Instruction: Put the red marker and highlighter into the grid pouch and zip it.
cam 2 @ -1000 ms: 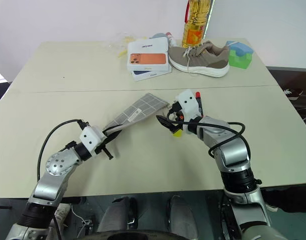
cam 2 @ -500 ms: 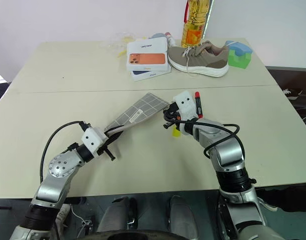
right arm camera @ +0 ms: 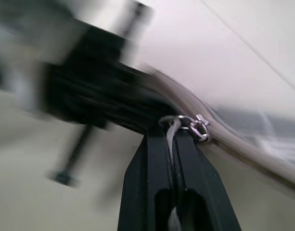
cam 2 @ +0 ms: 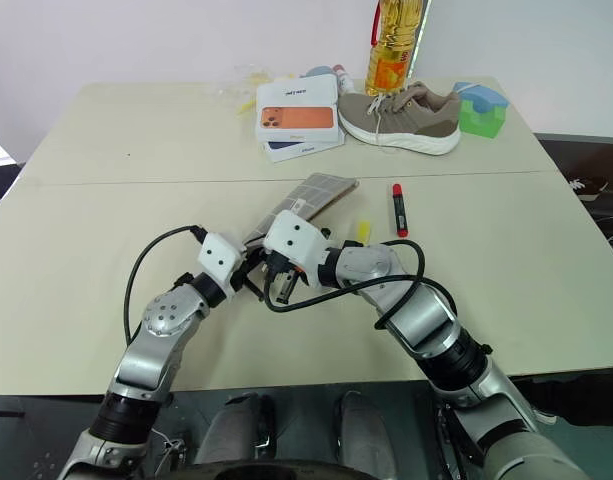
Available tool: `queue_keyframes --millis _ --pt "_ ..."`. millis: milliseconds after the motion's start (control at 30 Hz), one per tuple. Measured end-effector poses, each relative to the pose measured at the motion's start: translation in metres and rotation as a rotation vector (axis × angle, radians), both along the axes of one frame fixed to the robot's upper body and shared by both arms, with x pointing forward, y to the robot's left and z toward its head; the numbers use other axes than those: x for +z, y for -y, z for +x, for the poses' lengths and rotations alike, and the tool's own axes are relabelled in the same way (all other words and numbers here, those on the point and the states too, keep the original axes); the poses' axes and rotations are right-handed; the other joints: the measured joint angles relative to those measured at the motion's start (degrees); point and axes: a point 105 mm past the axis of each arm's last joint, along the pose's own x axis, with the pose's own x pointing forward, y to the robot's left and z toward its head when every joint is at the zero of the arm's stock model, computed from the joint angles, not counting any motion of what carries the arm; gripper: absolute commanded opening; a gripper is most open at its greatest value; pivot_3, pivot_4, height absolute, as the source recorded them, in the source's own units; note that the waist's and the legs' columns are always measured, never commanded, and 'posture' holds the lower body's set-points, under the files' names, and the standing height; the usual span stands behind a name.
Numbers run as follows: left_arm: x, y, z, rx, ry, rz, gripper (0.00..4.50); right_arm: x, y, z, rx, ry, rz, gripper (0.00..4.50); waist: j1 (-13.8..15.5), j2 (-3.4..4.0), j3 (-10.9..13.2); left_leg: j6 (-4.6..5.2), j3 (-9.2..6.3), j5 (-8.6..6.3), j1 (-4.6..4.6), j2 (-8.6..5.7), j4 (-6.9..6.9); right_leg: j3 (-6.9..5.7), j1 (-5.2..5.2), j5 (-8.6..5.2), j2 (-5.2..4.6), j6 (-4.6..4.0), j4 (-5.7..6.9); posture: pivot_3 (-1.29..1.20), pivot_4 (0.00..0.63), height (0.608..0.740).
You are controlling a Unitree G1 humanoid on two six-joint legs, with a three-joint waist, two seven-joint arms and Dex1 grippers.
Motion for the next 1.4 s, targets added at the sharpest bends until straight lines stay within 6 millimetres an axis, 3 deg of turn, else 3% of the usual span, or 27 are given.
queue_keyframes --millis 200,367,400,533,633,800,1100,1200,1333,1400 --pt "0.001 0.006 0.009 0.018 -0.004 -0.004 0.0 -0.002 0.003 0.006 0.009 0.023 -0.022 0.03 -0.01 0.0 0.0 0.0 0.01 0.0 0.0 0.0 -0.01 0.0 -0.01 0.0 0.01 0.0 0.0 0.0 0.15 0.74" --pt "0.006 0.003 0.014 0.045 0.017 -0.001 0.0 -0.008 0.007 -0.002 0.03 -0.017 -0.015 2.23 0.07 0.0 0.0 0.0 0.0 0.0 0.0 0.01 0.0 -0.01 0.01 0.0 0.01 0.0 0.0 0.0 0.15 0.74" --pt "0.006 0.001 0.015 0.048 0.023 0.008 0.0 -0.009 0.016 0.001 -0.005 -0.024 -0.015 2.23 0.17 -0.01 0.0 0.0 0.0 0.0 0.0 0.0 0.0 -0.01 0.03 0.0 -0.01 0.0 -0.02 0.0 0.15 0.74" --pt "-0.002 -0.024 0.016 0.086 0.051 0.11 0.0 -0.004 0.092 0.03 -0.404 -0.062 0.024 2.23 0.04 -0.02 0.01 0.0 0.04 0.0 0.01 -0.01 0.01 0.01 0.0 0.02 -0.06 -0.03 -0.02 0.0 0.15 0.74" --pt "-0.008 -0.03 0.017 0.092 0.05 0.139 0.0 -0.003 0.109 0.035 -0.555 -0.153 0.12 2.23 -0.27 0.0 0.0 0.0 0.01 0.0 0.06 0.09 -0.08 0.02 -0.02 0.05 0.08 -0.12 -0.01 0.0 0.15 0.74" --pt "-0.011 -0.033 0.021 0.085 0.074 0.15 0.0 -0.027 0.121 0.035 -0.789 -0.262 0.148 4.48 0.02 0.02 0.0 0.0 0.0 0.0 0.02 0.11 -0.11 0.01 -0.07 0.0 0.1 -0.24 0.03 0.0 0.15 0.74" --pt "-0.015 -0.031 0.021 0.081 0.084 0.152 0.0 -0.047 0.114 0.031 -0.934 -0.349 0.147 4.48 -0.05 0.02 0.0 0.0 0.03 0.0 0.0 0.08 -0.09 0.03 -0.08 0.0 0.09 -0.22 0.01 0.0 0.15 0.74" --pt "-0.015 -0.031 0.021 0.085 0.086 0.153 0.0 -0.05 0.114 0.03 -0.939 -0.346 0.134 3.58 -0.09 0.02 0.0 0.0 0.02 0.0 0.0 0.08 -0.09 0.02 -0.07 0.0 0.09 -0.22 0.01 0.0 0.15 0.74" --pt "-0.017 -0.031 0.02 0.087 0.08 0.148 0.0 -0.05 0.121 0.033 -0.951 -0.304 0.095 1.58 -0.1 0.02 0.0 0.0 0.02 0.0 0.0 0.08 -0.09 0.02 -0.08 0.0 0.1 -0.22 0.01 0.0 0.15 0.74" --pt "-0.018 -0.03 0.02 0.087 0.078 0.145 0.0 -0.05 0.121 0.033 -0.949 -0.294 0.091 0.85 -0.1 0.02 0.0 0.0 0.02 0.0 0.0 0.08 -0.09 0.02 -0.08 0.0 0.11 -0.22 0.02 0.0 0.15 0.74"
